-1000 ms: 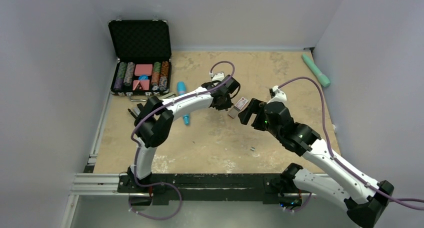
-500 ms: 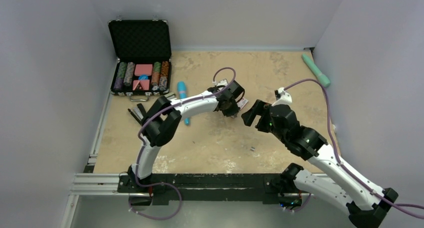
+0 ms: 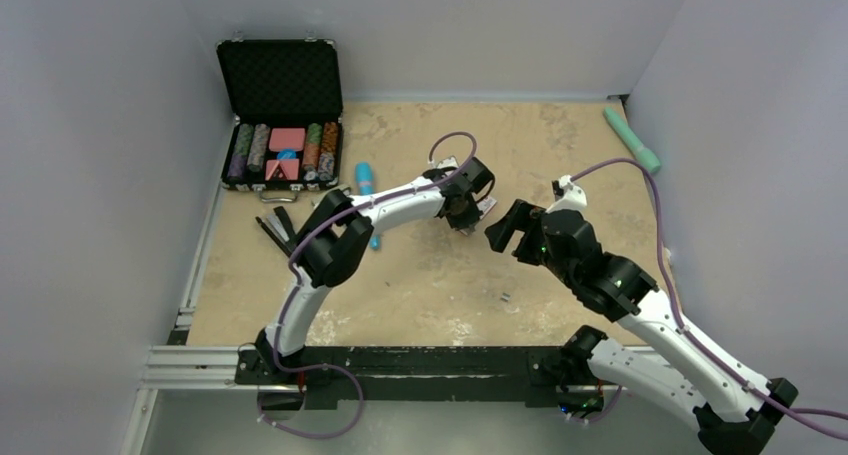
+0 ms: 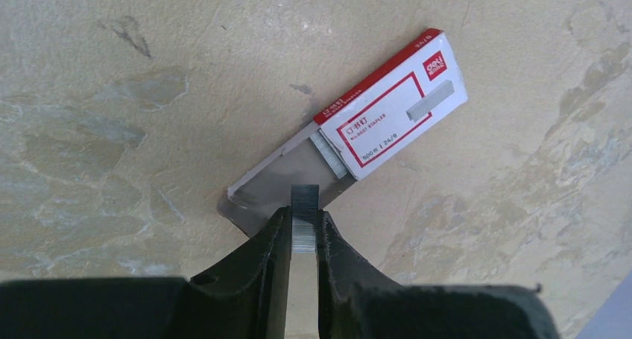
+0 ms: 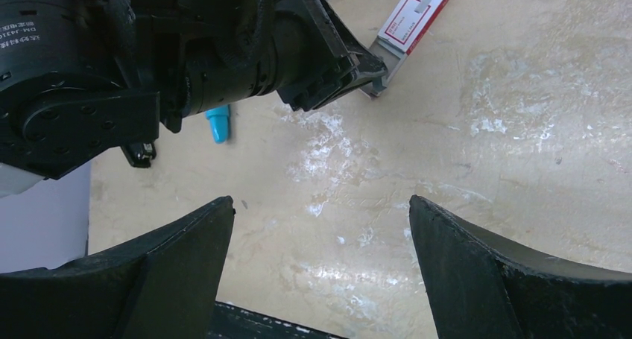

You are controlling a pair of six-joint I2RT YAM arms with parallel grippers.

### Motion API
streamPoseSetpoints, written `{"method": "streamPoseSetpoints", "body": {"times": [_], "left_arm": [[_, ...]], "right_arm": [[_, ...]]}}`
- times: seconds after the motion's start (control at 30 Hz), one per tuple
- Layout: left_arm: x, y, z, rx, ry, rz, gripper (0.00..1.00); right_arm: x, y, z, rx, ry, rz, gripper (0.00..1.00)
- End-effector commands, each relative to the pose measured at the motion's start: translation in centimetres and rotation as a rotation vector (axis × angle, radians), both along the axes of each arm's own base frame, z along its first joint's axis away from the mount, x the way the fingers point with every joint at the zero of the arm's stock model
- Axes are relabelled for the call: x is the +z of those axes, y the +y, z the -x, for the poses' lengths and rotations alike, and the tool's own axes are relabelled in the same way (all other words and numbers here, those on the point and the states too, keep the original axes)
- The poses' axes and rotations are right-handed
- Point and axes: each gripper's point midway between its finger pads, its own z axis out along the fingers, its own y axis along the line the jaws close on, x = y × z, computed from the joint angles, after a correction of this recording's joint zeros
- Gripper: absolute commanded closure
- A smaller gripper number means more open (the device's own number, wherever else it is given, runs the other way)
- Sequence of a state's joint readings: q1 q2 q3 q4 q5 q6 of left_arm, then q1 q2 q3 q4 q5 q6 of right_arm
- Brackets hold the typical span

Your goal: Unload the staples from the stapler

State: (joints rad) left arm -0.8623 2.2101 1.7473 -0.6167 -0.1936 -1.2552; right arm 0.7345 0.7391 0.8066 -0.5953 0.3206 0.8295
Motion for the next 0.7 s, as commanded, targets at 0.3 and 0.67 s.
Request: {"method": "streamPoseSetpoints", "body": {"times": [0.3, 0.67], "left_arm": [[-0.3, 2.8, -2.4, 0.035, -0.028, -0.104, 0.86], [0.4, 2.2, -3.5, 0.041, -0.058, -0.105, 0.82]], "right_arm": [[1.3, -0.2, -0.2, -0.005, -0.034, -0.003, 0.08], [1.4, -0.1, -0.3, 0.003, -0.037, 0.003, 0.08]]}}
